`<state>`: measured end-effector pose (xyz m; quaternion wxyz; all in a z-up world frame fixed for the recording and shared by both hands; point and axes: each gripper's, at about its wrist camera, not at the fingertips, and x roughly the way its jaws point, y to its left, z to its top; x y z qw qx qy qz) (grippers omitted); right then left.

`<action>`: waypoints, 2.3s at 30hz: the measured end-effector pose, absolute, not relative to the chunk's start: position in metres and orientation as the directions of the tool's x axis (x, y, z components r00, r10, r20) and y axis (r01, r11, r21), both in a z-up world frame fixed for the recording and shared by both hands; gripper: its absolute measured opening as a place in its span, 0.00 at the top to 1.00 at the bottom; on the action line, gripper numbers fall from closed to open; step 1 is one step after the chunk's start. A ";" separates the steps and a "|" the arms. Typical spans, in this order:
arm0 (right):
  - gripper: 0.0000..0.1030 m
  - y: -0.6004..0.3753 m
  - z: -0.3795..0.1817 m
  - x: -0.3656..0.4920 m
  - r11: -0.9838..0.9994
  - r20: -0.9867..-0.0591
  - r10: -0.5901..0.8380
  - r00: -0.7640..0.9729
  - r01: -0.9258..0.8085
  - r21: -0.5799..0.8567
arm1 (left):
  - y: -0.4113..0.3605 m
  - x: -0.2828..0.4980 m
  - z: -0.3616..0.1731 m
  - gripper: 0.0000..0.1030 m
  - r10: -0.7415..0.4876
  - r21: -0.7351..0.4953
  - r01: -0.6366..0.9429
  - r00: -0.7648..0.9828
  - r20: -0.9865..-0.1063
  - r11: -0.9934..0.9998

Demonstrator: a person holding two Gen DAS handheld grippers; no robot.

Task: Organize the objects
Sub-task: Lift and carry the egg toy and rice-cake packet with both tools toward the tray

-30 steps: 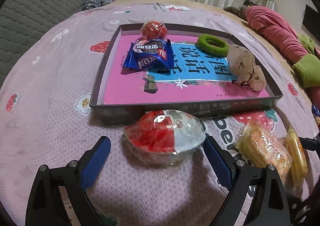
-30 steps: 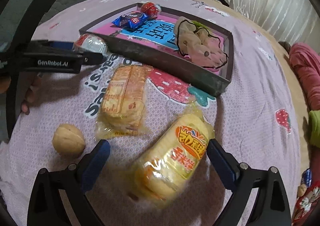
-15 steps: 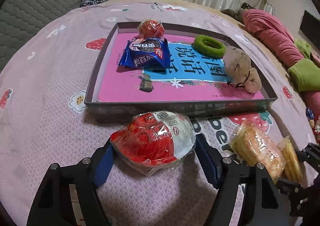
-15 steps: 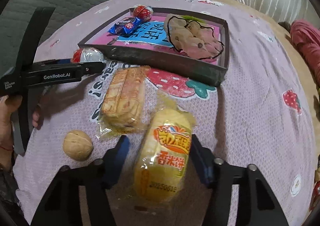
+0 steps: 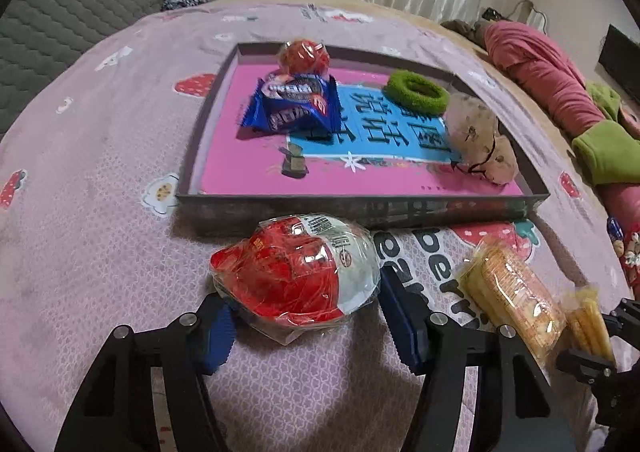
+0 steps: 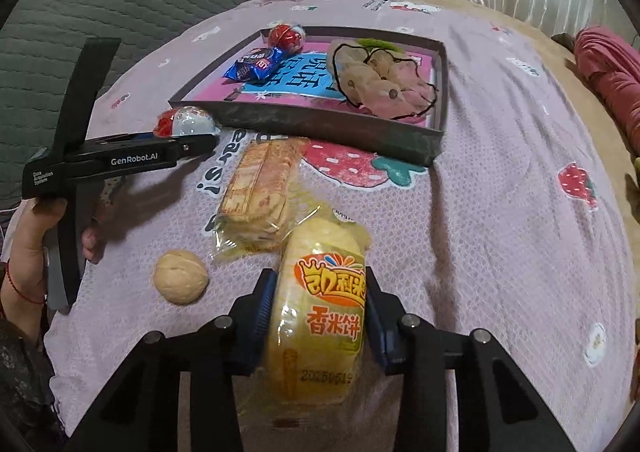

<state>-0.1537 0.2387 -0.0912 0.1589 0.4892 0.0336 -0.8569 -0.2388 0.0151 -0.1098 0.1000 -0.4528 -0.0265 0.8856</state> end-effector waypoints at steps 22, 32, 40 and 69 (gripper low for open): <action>0.60 0.214 -0.020 -0.108 -0.952 -0.789 -0.261 -0.556 0.282 0.117 | 0.014 -0.152 -0.025 0.36 0.208 -0.126 -0.171 -0.653 -0.728 -0.977; 0.60 0.200 0.034 -0.087 -0.957 -0.730 -0.247 -0.637 0.278 0.081 | 0.015 -0.113 0.025 0.36 0.181 -0.089 -0.166 -0.707 -0.684 -0.982; 0.60 0.197 0.080 -0.080 -0.962 -0.679 -0.231 -0.697 0.270 0.051 | 0.006 -0.092 0.063 0.36 0.176 -0.086 -0.157 -0.748 -0.640 -0.984; 0.60 0.195 0.153 -0.106 -0.970 -0.592 -0.208 -0.779 0.243 0.022 | 0.003 -0.109 0.164 0.36 0.148 -0.034 -0.154 -0.835 -0.530 -0.988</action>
